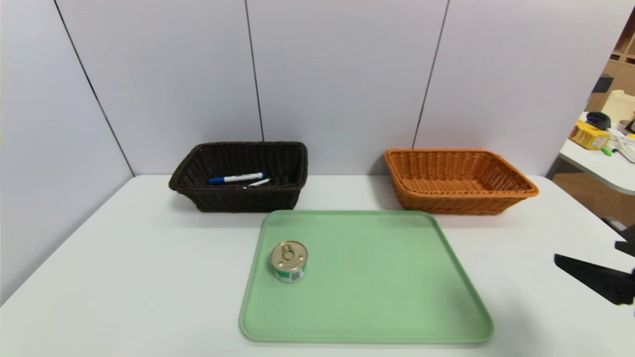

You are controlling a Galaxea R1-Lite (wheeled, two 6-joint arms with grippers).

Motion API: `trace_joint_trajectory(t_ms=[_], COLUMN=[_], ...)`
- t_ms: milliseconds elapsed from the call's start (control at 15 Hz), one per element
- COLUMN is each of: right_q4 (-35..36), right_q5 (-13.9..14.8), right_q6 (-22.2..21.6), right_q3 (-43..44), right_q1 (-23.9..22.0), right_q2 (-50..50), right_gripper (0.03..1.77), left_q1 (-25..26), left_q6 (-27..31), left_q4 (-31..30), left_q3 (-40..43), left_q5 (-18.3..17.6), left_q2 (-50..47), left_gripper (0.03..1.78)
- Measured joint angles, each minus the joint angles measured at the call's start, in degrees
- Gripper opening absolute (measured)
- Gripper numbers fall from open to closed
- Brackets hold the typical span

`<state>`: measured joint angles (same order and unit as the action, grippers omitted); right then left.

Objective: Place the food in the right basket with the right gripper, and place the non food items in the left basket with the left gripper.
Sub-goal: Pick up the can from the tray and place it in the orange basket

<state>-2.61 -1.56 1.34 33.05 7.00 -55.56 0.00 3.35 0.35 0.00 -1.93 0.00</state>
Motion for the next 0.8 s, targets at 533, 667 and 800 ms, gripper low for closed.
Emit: trace_joint_trajectory(t_ms=[533, 667, 800], right_q4=[15.66, 24.03, 32.60], right_q5=[-12.69, -19.52, -26.93], right_q6=[4.99, 7.39, 10.92], right_q3=[7.52, 3.63, 0.00], right_q1=[13.67, 14.99, 15.52], right_q2=[-23.92, -27.15, -30.62], right_gripper=[1.70, 1.70, 1.70], left_q1=[0.00, -0.02, 0.00], left_q6=[0.00, -0.02, -0.05], left_q4=[0.00, 0.00, -0.02], left_q3=[0.00, 0.00, 0.00], left_q5=[0.02, 0.00, 0.00], left_q2=[0.00, 0.00, 0.00], left_gripper=[1.69, 1.69, 1.69])
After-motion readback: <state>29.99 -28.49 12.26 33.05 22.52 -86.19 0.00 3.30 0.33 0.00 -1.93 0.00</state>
